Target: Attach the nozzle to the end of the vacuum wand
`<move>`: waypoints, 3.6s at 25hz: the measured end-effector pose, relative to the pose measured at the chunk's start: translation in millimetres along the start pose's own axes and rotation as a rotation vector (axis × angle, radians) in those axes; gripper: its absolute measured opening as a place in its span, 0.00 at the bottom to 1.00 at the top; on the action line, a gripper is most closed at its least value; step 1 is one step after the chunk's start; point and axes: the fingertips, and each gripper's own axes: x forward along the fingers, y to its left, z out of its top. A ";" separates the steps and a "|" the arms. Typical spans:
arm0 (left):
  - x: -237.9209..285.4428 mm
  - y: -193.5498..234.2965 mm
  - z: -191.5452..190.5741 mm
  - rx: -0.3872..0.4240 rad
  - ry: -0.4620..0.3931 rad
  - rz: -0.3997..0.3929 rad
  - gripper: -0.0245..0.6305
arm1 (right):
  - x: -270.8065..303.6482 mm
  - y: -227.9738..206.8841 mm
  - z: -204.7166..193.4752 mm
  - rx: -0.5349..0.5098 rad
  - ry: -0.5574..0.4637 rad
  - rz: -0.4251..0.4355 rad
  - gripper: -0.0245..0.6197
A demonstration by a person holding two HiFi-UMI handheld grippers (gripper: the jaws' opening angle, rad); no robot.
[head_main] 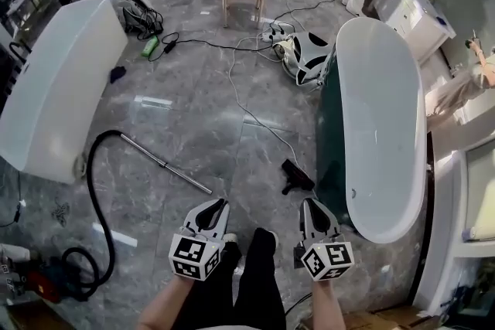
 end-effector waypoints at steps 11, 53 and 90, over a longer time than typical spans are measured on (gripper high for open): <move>123.3 33.1 -99.7 -0.033 -0.021 0.039 0.10 | 89.8 -108.6 -89.5 0.024 -0.051 0.063 0.07; 370.5 191.3 -553.3 -0.035 -0.085 -0.095 0.09 | 301.3 -254.9 -561.7 -0.003 -0.087 0.263 0.07; 359.8 194.2 -571.5 -0.026 -0.010 -0.047 0.09 | 331.5 -450.3 -682.6 -0.745 1.082 0.347 0.94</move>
